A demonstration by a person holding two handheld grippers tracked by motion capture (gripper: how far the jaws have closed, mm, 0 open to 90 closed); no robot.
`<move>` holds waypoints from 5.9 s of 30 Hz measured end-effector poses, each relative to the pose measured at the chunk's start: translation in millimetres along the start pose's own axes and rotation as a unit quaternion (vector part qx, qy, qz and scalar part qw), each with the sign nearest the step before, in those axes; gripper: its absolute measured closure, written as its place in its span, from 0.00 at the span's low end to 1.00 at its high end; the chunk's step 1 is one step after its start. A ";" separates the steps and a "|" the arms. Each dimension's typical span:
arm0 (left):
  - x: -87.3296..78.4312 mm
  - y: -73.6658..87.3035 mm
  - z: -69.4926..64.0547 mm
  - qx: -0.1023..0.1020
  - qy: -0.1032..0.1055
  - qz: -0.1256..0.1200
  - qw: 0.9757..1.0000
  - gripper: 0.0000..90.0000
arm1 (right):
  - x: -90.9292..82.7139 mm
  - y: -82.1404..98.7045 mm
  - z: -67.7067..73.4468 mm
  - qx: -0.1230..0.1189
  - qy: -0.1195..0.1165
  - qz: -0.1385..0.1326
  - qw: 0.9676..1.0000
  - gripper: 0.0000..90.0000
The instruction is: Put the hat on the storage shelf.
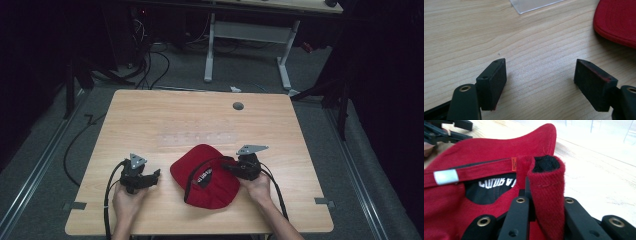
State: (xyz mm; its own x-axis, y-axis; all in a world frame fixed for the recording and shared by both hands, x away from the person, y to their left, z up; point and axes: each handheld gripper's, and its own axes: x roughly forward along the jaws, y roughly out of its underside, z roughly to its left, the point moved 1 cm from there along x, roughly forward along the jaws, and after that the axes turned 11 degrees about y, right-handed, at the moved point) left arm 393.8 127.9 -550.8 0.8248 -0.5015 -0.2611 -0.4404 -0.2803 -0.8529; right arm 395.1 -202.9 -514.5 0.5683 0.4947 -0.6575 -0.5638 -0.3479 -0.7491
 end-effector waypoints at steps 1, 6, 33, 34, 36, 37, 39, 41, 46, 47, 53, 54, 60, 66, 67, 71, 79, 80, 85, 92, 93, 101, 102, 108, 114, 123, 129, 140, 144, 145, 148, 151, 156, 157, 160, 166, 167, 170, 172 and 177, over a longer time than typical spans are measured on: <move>0.3 -0.3 0.5 -0.002 -0.004 0.000 1.000 0.28 | -3.5 -1.0 0.9 -0.001 -0.003 -0.002 1.000 0.93; 0.4 -0.4 0.9 -0.001 -0.005 -0.001 1.000 0.28 | -12.3 -3.5 3.1 0.003 -0.013 -0.006 1.000 0.94; -9.5 2.5 -14.0 0.018 0.044 0.010 0.999 0.27 | -55.7 -15.9 -0.5 0.029 -0.028 -0.029 0.999 0.94; -11.4 2.1 -16.7 0.020 0.051 0.009 0.998 0.27 | -56.7 -16.9 -0.1 0.030 -0.028 -0.029 0.999 0.94; -13.1 1.8 -19.7 0.022 0.058 0.005 0.998 0.26 | -57.6 -17.8 -0.1 0.029 -0.028 -0.031 0.999 0.94; -14.9 1.7 -22.6 0.026 0.064 0.005 0.998 0.26 | -58.5 -18.3 -0.2 0.030 -0.030 -0.031 0.999 0.94; -19.4 2.9 -32.2 0.036 0.084 0.007 0.996 0.26 | -60.3 -19.0 -0.7 0.036 -0.032 -0.031 0.998 0.94; -20.4 3.8 -35.4 0.042 0.088 0.007 0.995 0.25 | -60.9 -19.3 -1.1 0.037 -0.032 -0.031 0.998 0.94; -24.8 9.7 -57.4 0.074 0.114 0.016 0.991 0.24 | -65.8 -22.1 -3.1 0.042 -0.032 -0.034 0.998 0.94; -25.1 10.6 -61.1 0.080 0.118 0.018 0.990 0.24 | -66.7 -22.9 -3.4 0.042 -0.032 -0.035 0.998 0.94; -25.6 13.4 -81.8 0.108 0.139 0.018 0.984 0.23 | -73.7 -28.6 -4.3 0.047 -0.037 -0.041 0.997 0.94; -25.6 13.5 -84.4 0.111 0.142 0.018 0.983 0.23 | -74.8 -29.6 -4.5 0.049 -0.039 -0.041 0.997 0.94; -23.5 15.9 -92.9 0.123 0.152 0.025 0.980 0.22 | -77.7 -34.8 -6.0 0.057 -0.045 -0.042 0.997 0.94; -19.8 21.4 -101.3 0.139 0.158 0.032 0.977 0.21 | -76.7 -38.3 -5.8 0.064 -0.052 -0.037 0.996 0.94; -19.1 22.4 -103.1 0.145 0.159 0.034 0.976 0.20 | -76.1 -39.0 -6.0 0.067 -0.057 -0.036 0.995 0.94; -17.5 24.2 -110.6 0.159 0.164 0.037 0.973 0.19 | -74.1 -39.3 -6.8 0.077 -0.066 -0.030 0.994 0.94; -16.0 24.8 -118.8 0.174 0.171 0.037 0.969 0.19 | -72.4 -39.8 -9.0 0.093 -0.082 -0.025 0.992 0.94; -15.6 25.4 -120.0 0.179 0.170 0.038 0.968 0.19 | -72.2 -39.8 -8.9 0.094 -0.082 -0.024 0.992 0.94; -16.1 26.3 -123.4 0.183 0.174 0.033 0.967 0.20 | -70.6 -39.9 -9.5 0.100 -0.087 -0.017 0.991 0.94; -15.9 25.8 -124.2 0.192 0.176 0.029 0.965 0.21 | -64.9 -38.7 -8.3 0.097 -0.091 0.012 0.991 0.94; -16.3 24.8 -125.4 0.190 0.181 0.025 0.965 0.22 | -63.2 -38.4 -7.0 0.095 -0.095 0.017 0.991 0.94; -21.0 19.1 -129.7 0.186 0.202 0.012 0.961 0.35 | -54.2 -38.7 1.1 0.091 -0.108 0.021 0.990 0.94; -21.4 18.5 -129.5 0.186 0.204 0.011 0.961 0.40 | -54.3 -38.1 1.1 0.089 -0.107 0.022 0.990 0.94; -23.3 13.8 -129.6 0.172 0.214 0.020 0.961 0.53 | -56.1 -37.5 1.5 0.082 -0.105 0.027 0.991 0.93; -26.9 6.3 -130.7 0.163 0.228 0.036 0.959 0.63 | -57.3 -36.7 0.9 0.078 -0.104 0.016 0.991 0.92; -31.0 3.0 -138.3 0.176 0.250 0.058 0.950 0.82 | -53.5 -36.9 -2.6 0.082 -0.092 0.003 0.992 0.87; -35.9 4.2 -144.7 0.198 0.258 0.071 0.943 0.92 | -52.3 -35.8 -9.7 0.103 -0.080 -0.004 0.992 0.79; -45.2 -1.6 -149.1 0.214 0.257 0.069 0.940 0.93 | -68.4 -38.3 -22.6 0.126 -0.051 -0.055 0.989 0.54; -45.2 -3.5 -145.4 0.199 0.258 0.069 0.943 0.93 | -78.7 -37.3 -31.8 0.139 -0.034 -0.082 0.986 0.48; -44.8 -4.2 -144.7 0.193 0.260 0.070 0.944 0.93 | -80.0 -36.7 -33.3 0.141 -0.030 -0.085 0.986 0.47; -44.7 -5.7 -143.2 0.191 0.254 0.073 0.945 0.93 | -82.5 -35.2 -36.1 0.146 -0.025 -0.093 0.985 0.45; -44.6 -8.3 -137.6 0.183 0.245 0.073 0.949 0.93 | -88.9 -29.1 -42.8 0.154 -0.005 -0.111 0.982 0.43; -48.4 -22.5 -129.9 0.152 0.241 0.057 0.957 0.93 | -84.4 -15.5 -48.2 0.149 0.027 -0.091 0.984 0.42; -48.6 -26.0 -129.2 0.145 0.242 0.053 0.958 0.93 | -81.1 -11.1 -48.6 0.143 0.040 -0.084 0.985 0.42; -48.6 -38.5 -126.6 0.103 0.257 0.034 0.960 0.93 | -61.8 8.2 -50.1 0.124 0.085 -0.039 0.988 0.42; -44.3 -53.4 -122.1 0.079 0.254 0.013 0.964 0.93 | -44.3 30.5 -50.9 0.113 0.130 -0.006 0.985 0.42; -42.8 -58.1 -120.4 0.070 0.255 0.005 0.964 0.93 | -39.3 37.7 -51.8 0.105 0.149 0.004 0.983 0.42; -41.2 -63.5 -118.9 0.058 0.254 -0.005 0.965 0.93 | -36.0 43.9 -52.8 0.099 0.167 0.011 0.981 0.42; -40.0 -68.5 -117.4 0.049 0.254 -0.013 0.966 0.93 | -33.9 46.5 -53.5 0.093 0.178 0.014 0.980 0.41; -36.8 -81.0 -111.4 0.025 0.248 -0.038 0.968 0.93 | -30.7 49.7 -52.5 0.080 0.195 0.018 0.977 0.41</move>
State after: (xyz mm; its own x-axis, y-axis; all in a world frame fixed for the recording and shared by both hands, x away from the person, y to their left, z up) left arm 359.7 77.9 -421.8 0.5773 -0.8154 0.0417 -0.3569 -0.2980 -0.8853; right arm 381.0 -277.1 -535.8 0.7146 0.1321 -0.6870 -0.6561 -0.2142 -0.7237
